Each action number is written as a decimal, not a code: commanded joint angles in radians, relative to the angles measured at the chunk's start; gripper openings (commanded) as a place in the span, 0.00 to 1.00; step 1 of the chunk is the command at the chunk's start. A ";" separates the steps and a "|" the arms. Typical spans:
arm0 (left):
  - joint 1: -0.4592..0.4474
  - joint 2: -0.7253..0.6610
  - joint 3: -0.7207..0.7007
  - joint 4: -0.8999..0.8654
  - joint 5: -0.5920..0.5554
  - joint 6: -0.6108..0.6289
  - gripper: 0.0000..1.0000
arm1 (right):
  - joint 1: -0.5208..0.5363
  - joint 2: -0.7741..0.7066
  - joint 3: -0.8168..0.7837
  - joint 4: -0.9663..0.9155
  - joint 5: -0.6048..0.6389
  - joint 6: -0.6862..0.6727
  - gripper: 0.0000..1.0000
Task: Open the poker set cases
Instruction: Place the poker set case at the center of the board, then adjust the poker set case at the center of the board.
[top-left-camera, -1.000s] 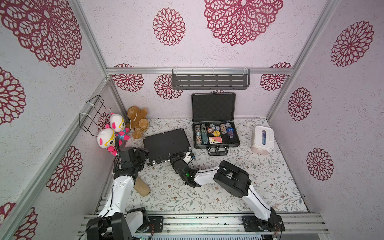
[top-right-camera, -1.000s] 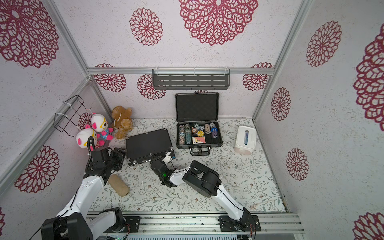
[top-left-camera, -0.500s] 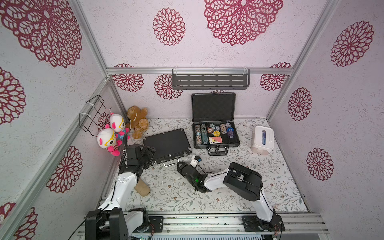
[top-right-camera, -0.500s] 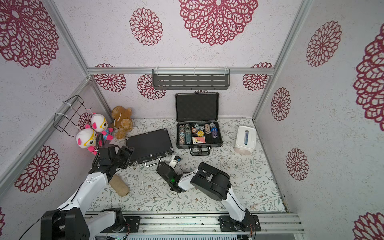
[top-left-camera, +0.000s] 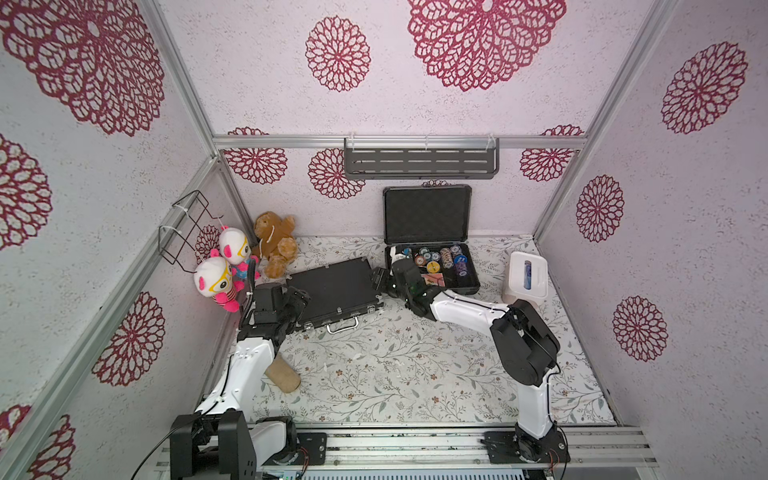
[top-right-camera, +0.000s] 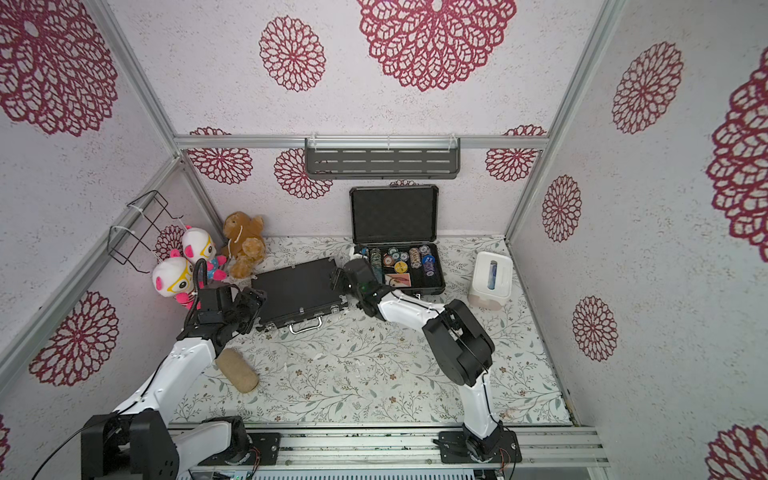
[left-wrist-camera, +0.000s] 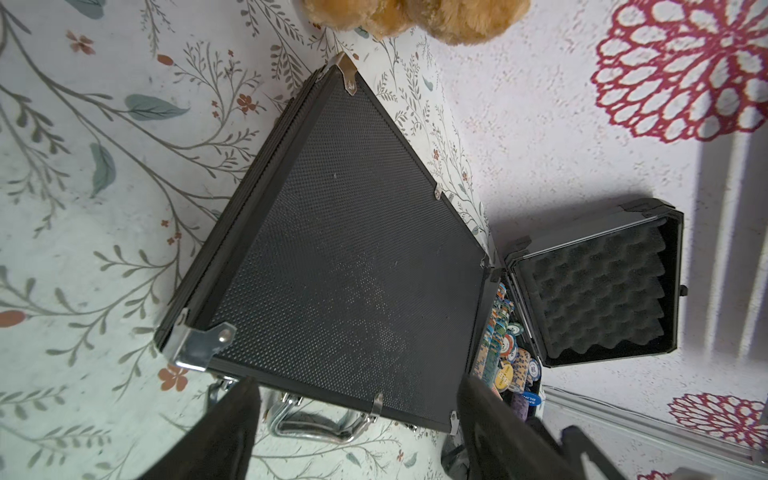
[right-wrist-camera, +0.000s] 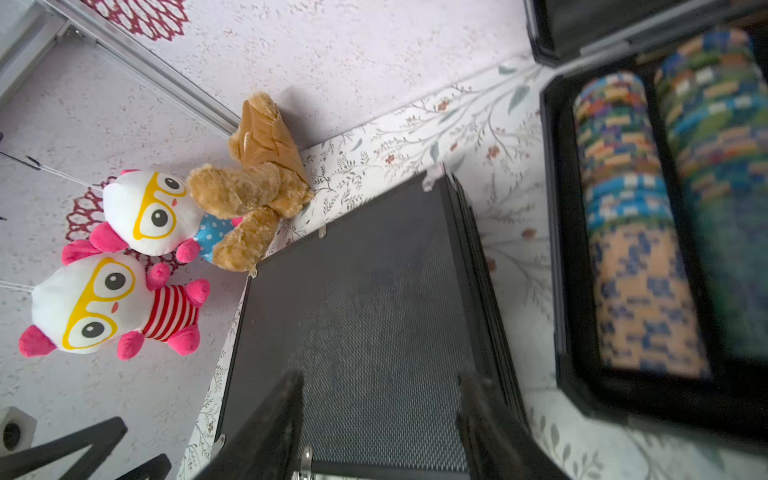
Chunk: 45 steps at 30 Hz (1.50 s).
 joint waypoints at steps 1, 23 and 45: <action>0.031 0.022 0.032 -0.082 -0.067 0.019 0.82 | -0.006 0.067 0.082 -0.249 -0.142 -0.161 0.63; 0.081 0.328 0.181 -0.061 0.038 0.224 0.89 | 0.034 0.084 0.038 -0.207 -0.163 -0.147 0.66; 0.037 -0.124 0.005 -0.131 -0.056 0.154 0.85 | 0.134 -0.023 -0.111 -0.102 -0.080 -0.068 0.66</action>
